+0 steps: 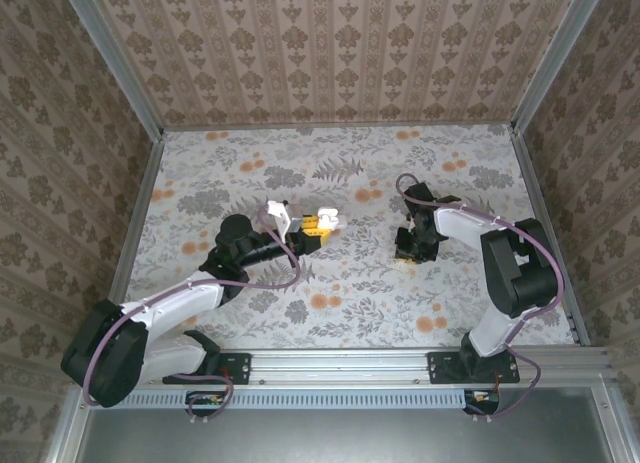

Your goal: Insert the wireless bluetooth earbuds into the charging case

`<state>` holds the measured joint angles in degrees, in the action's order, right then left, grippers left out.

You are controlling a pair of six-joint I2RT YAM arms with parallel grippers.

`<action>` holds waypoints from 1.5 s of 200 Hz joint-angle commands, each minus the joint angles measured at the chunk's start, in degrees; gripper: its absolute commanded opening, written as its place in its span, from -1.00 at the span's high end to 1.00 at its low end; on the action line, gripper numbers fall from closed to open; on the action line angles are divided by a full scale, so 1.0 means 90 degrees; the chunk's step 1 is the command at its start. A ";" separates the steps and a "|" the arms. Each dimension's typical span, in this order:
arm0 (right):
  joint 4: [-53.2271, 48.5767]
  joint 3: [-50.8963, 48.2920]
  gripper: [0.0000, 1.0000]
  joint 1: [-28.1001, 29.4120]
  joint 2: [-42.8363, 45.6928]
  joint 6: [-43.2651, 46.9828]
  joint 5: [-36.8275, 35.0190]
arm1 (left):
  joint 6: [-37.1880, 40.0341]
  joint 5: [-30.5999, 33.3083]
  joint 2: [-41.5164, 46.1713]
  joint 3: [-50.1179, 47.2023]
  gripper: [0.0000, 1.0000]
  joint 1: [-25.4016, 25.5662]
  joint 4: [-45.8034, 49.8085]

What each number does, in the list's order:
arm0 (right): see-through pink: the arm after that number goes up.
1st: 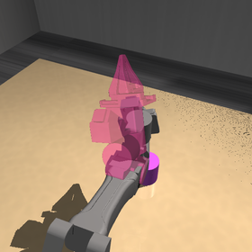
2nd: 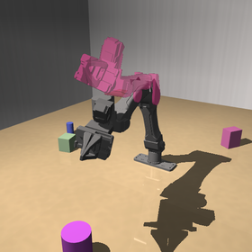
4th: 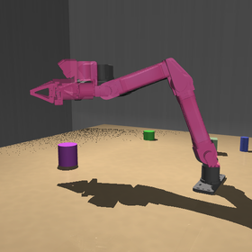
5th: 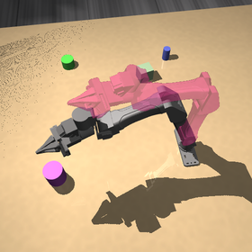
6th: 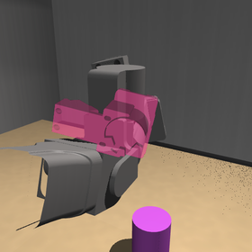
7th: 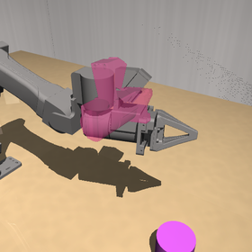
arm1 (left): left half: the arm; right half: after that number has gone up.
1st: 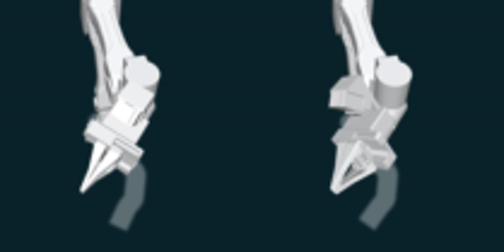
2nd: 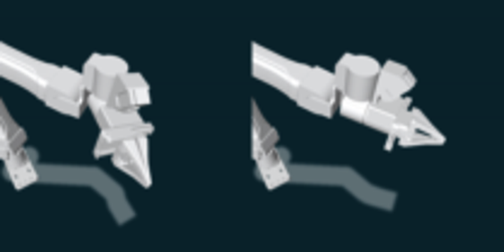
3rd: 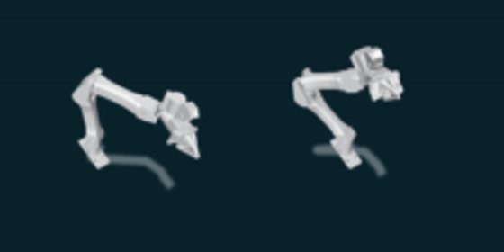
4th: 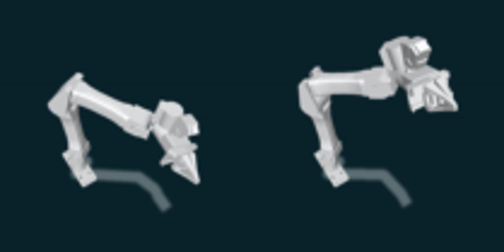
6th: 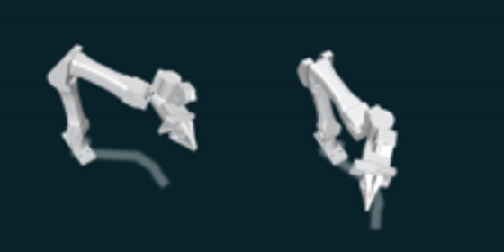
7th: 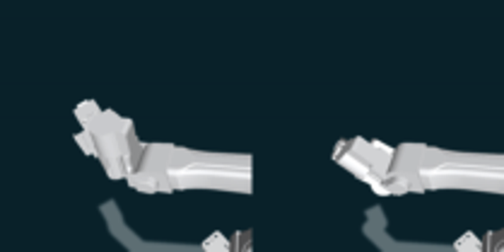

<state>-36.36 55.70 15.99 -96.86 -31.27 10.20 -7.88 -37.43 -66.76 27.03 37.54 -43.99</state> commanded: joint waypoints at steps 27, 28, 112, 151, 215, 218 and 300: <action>-0.0082 0.0149 0.78 0.0235 0.1187 0.0140 -0.0300 | 0.0114 0.0035 0.0153 -0.0006 1.00 0.0028 -0.0149; -0.0072 0.0154 0.78 0.0245 0.1224 0.0142 -0.0302 | 0.0114 0.0032 0.0157 -0.0005 1.00 0.0028 -0.0150; 0.1261 0.0471 0.86 0.1598 0.3909 0.1014 -0.0801 | -0.0200 -0.0176 0.0141 0.0265 1.00 0.0027 -0.0513; 0.2097 0.0393 0.87 0.2140 0.4554 0.1431 -0.0674 | -0.0407 -0.0424 0.0132 0.0449 1.00 0.0037 -0.0588; 0.3337 0.0310 0.86 0.2674 0.4508 0.1565 -0.0352 | -0.0758 -0.0504 0.0079 0.0478 1.00 0.0077 -0.0892; 0.3380 0.0308 0.86 0.2692 0.4493 0.1575 -0.0344 | -0.0768 -0.0491 0.0083 0.0474 1.00 0.0086 -0.0896; 0.3727 0.0277 0.87 0.2920 0.4024 0.1505 -0.0022 | -0.0859 -0.0237 0.0064 0.0425 1.00 0.0222 -0.1113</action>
<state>-5.82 58.52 41.45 -60.69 -17.96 8.23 -14.57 -40.29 -66.61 29.43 39.05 -50.96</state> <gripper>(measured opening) 0.067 0.175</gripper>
